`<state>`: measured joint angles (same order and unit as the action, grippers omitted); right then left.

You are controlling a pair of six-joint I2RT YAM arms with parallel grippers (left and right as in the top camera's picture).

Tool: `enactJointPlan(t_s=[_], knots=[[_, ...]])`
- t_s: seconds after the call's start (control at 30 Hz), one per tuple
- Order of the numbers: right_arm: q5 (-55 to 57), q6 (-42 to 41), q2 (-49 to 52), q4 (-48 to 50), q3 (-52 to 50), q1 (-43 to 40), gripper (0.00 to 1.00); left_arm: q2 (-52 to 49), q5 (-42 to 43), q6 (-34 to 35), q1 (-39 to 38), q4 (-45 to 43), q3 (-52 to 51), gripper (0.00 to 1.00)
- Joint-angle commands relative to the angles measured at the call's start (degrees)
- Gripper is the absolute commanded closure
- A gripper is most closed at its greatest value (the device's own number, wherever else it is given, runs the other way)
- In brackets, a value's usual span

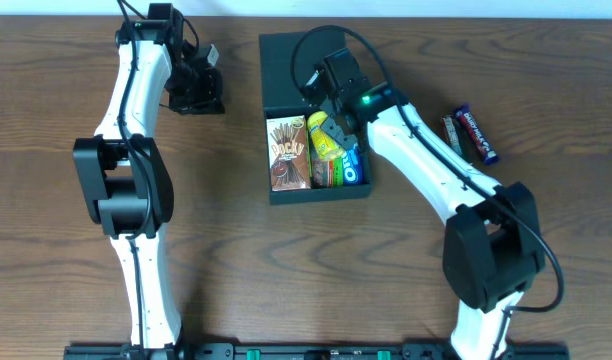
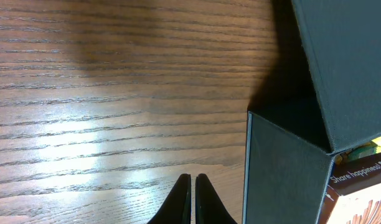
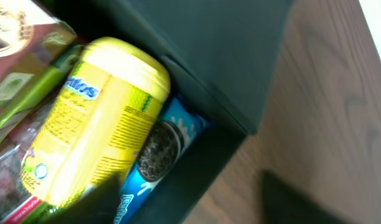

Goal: Pack container
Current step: 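Release the tub and press it down beside the Pocky box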

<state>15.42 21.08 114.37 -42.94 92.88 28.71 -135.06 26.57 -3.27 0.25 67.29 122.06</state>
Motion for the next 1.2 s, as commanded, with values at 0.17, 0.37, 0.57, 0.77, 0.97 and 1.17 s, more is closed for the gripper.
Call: enactJointPlan(t_s=[0.17,0.37,0.57,0.77,0.97,1.17], knots=[[-10.32,-17.20,-1.53,-1.86,2.60,-5.07,0.99,-0.17,-0.17,-0.98,-0.04,0.15,0.24,0.94],[-29.03,-10.91,-0.59,-1.40,2.12,-5.77,0.99,-0.17,-0.15,-0.76,-0.07,-0.11,0.24,0.94],[-29.14,-12.83,3.13,0.72,1.92,-5.70,0.99,-0.17,-0.13,-0.31,-0.07,-0.55,0.24,0.94],[-25.24,-15.93,4.83,0.85,1.92,-5.70,0.99,-0.17,-0.13,0.74,-0.07,-0.44,0.24,0.94],[-24.81,-15.91,6.71,0.76,1.92,-5.09,0.99,-0.17,-0.17,1.64,-0.07,-0.46,0.24,0.94],[-24.83,-15.67,8.13,0.96,1.92,-3.74,0.99,-0.17,-0.13,2.25,-0.07,-0.44,0.24,0.94]])
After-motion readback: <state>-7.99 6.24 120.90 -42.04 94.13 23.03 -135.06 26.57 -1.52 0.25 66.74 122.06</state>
